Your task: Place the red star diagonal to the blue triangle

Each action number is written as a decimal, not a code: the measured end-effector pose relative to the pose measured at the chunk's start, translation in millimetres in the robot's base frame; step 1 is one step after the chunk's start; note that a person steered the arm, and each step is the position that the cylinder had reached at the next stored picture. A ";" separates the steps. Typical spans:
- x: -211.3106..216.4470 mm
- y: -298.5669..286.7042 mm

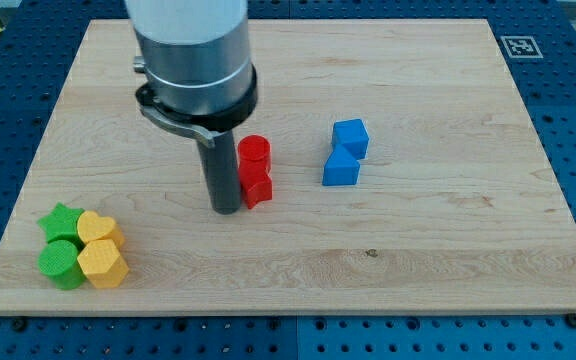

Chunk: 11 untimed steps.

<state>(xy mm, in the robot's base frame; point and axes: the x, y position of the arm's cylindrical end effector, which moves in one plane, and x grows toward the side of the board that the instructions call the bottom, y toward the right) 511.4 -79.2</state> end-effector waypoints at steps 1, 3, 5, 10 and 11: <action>-26.2 -11.9; -29.8 56.1; -19.8 59.9; 34.5 56.9; 33.7 60.1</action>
